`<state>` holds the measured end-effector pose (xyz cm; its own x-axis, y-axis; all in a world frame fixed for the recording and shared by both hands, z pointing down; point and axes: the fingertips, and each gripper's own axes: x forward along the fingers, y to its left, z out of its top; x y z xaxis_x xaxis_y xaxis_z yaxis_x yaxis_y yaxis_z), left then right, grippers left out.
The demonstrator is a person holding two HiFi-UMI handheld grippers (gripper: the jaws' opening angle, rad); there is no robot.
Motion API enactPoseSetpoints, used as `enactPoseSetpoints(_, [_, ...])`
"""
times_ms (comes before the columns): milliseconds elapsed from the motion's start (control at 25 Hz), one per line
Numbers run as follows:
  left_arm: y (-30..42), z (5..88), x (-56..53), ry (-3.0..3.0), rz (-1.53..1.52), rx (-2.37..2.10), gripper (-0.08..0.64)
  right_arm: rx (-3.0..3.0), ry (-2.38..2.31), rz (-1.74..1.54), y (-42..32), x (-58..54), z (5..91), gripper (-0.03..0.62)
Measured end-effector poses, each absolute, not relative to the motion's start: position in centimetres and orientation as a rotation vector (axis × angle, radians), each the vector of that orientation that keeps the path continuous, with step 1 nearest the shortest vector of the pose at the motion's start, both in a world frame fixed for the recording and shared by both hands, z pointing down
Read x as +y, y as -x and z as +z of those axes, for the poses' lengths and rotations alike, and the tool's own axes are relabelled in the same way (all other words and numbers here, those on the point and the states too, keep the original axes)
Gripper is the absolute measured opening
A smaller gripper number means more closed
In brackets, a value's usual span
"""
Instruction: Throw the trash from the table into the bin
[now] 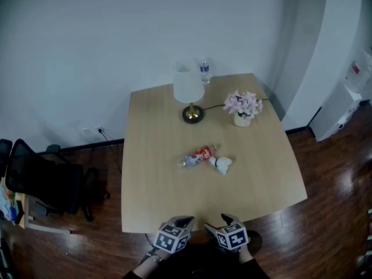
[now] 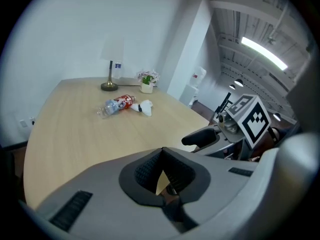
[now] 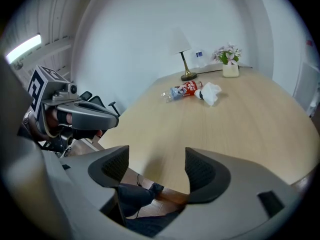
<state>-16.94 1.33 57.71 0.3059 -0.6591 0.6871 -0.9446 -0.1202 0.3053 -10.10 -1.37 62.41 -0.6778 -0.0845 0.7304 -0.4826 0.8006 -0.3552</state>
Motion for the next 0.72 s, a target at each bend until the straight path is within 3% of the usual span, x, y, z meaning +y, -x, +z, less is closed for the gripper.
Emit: enactPoseSetpoints(720, [19.2, 58.2, -0.9, -1.809, 0.464, -1.455, 0.005, -2.213, -0.747, 0.529, 14.1, -20.9, 64.4, 0.362])
